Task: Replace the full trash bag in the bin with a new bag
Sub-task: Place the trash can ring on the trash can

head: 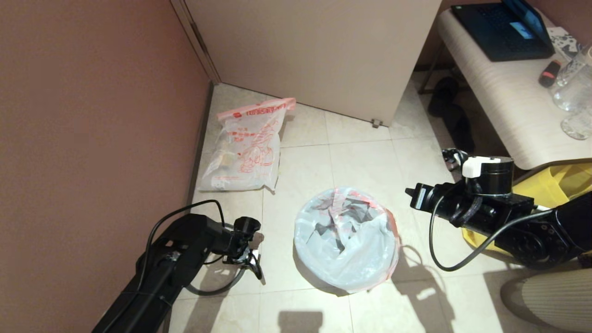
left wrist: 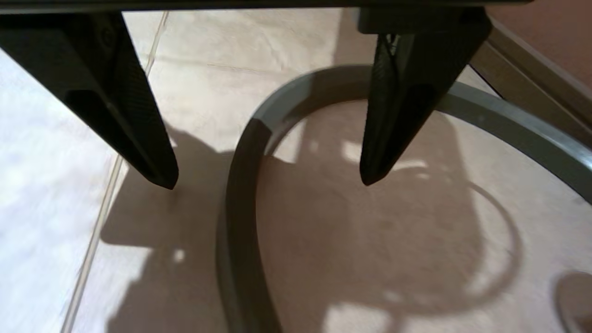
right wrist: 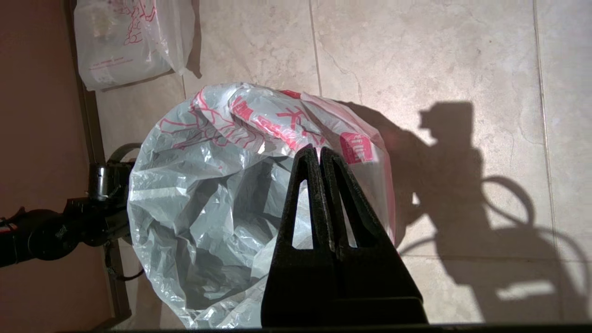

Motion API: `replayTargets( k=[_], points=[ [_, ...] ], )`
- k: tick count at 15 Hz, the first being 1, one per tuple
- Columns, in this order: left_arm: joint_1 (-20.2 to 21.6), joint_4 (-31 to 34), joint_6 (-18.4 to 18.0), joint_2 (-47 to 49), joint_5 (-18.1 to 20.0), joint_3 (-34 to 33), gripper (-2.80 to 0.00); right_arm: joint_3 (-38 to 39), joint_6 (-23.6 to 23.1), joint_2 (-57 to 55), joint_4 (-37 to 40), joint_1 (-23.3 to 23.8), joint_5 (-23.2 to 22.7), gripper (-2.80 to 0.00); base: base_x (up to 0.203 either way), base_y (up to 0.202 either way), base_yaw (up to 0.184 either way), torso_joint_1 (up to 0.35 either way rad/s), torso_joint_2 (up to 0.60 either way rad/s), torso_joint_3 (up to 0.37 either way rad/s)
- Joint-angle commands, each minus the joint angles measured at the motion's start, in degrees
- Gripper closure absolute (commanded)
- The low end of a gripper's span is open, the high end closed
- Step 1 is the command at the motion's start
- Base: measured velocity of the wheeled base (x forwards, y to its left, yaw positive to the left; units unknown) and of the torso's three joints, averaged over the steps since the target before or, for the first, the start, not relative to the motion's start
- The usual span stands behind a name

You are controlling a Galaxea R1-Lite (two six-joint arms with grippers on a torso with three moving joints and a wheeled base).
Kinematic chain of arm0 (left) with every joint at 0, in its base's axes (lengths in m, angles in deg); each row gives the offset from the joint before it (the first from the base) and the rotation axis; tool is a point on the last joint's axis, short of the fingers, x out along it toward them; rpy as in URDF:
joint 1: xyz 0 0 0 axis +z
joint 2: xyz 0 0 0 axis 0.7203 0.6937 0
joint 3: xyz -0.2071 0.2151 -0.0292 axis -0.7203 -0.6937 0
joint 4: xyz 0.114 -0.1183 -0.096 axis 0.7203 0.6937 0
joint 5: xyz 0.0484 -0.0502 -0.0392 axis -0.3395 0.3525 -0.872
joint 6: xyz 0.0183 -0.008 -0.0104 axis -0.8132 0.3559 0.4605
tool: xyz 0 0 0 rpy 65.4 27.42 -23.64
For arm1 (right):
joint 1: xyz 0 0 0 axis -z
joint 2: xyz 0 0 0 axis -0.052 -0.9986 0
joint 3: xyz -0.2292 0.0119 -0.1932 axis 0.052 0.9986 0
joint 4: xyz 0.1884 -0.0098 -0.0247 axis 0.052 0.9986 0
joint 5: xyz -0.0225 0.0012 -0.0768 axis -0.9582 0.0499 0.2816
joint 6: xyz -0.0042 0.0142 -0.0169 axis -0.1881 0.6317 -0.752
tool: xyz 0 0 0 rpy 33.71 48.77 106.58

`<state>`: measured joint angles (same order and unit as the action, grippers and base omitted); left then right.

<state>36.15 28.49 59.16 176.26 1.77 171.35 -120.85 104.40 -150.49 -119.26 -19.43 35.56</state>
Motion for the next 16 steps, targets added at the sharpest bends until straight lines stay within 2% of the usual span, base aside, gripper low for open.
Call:
replayTargets(
  k=[1,2,3,8,13,16],
  points=[
    [0.4,6.0,0.3,0.0,3.0,0.0,-2.80,0.1,0.1,0.6,-0.3,-0.3,-0.1,0.00,0.000,0.000,0.000,0.000,0.00,0.000],
    [0.4,8.7,0.4,-0.1,4.0,0.0,-2.80,0.1,0.0,0.6,-0.3,-0.3,-0.1,0.00,0.000,0.000,0.000,0.000,0.00,0.000],
    [0.3,9.2,0.3,-0.2,4.3,0.0,0.00,0.1,0.0,0.6,-0.3,-0.2,0.0,0.00,0.000,0.000,0.000,0.000,0.00,0.000],
    [0.1,12.4,-0.9,0.8,7.3,0.0,0.00,0.1,0.0,1.4,-0.3,-0.2,-0.1,0.00,0.000,0.000,0.000,0.000,0.00,0.000],
    [-0.2,12.7,-4.9,1.7,7.1,0.0,0.00,0.3,0.0,1.2,-0.3,0.0,0.0,0.00,0.000,0.000,0.000,0.000,0.00,0.000],
    [-1.5,12.8,-4.9,1.2,6.6,0.0,0.00,0.3,0.0,1.1,-0.3,0.0,-0.1,0.00,0.000,0.000,0.000,0.000,0.00,0.000]
  ],
)
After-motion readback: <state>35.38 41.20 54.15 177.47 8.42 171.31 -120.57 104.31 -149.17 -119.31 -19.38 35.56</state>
